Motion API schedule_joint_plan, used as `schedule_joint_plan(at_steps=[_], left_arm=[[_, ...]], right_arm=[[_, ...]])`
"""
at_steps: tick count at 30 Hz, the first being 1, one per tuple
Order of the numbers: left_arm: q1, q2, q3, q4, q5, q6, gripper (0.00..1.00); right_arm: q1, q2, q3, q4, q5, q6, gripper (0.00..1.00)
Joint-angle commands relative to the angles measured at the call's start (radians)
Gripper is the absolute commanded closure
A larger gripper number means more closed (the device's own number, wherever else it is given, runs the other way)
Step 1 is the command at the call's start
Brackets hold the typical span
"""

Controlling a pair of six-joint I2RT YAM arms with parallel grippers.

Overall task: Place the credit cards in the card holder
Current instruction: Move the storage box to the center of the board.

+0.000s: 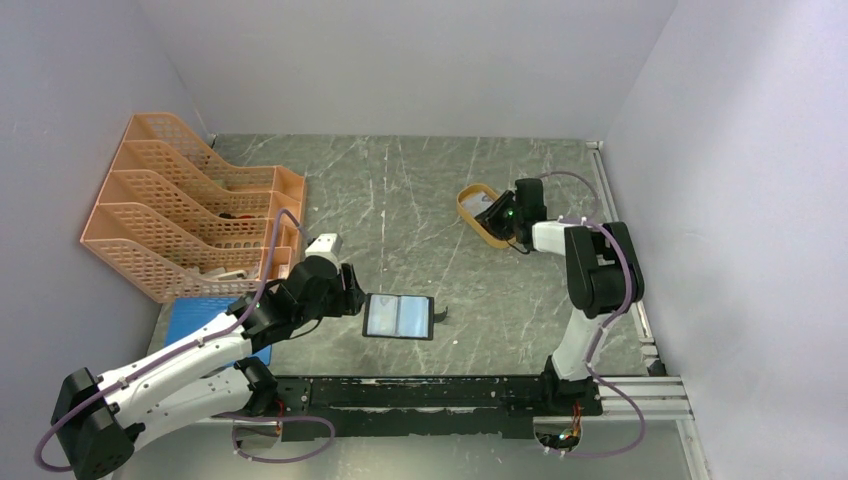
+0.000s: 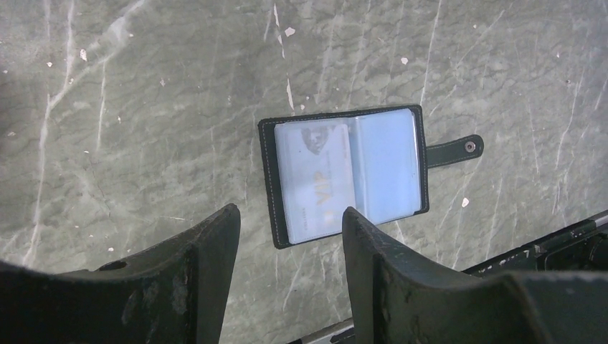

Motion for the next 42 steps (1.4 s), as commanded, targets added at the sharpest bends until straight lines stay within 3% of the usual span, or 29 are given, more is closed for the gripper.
schedule_joint_plan(at_steps=[1,13,28,33,38,42], left_arm=[[0.006,-0.003,-0.016,0.046,0.032,-0.007,0.41],[0.005,0.002,-0.042,0.08,0.089,-0.022,0.42],[0.006,0.017,0.005,0.067,0.059,0.024,0.41],[0.009,0.15,0.126,0.152,0.056,0.134,0.38],[0.026,0.44,0.35,0.233,0.116,0.271,0.29],[0.048,0.674,0.578,0.234,0.186,0.382,0.28]], right_arm=[[0.042,-0.09,-0.092,-0.027,0.018,-0.035,0.67],[0.135,-0.236,-0.26,-0.078,0.013,-0.193,0.66],[0.182,-0.483,-0.383,-0.212,0.021,-0.231,0.64],[0.181,-0.599,-0.296,-0.324,0.056,-0.19,0.56],[0.181,-0.704,-0.21,-0.488,0.186,-0.109,0.53],[0.181,-0.786,-0.235,-0.582,0.284,-0.018,0.53]])
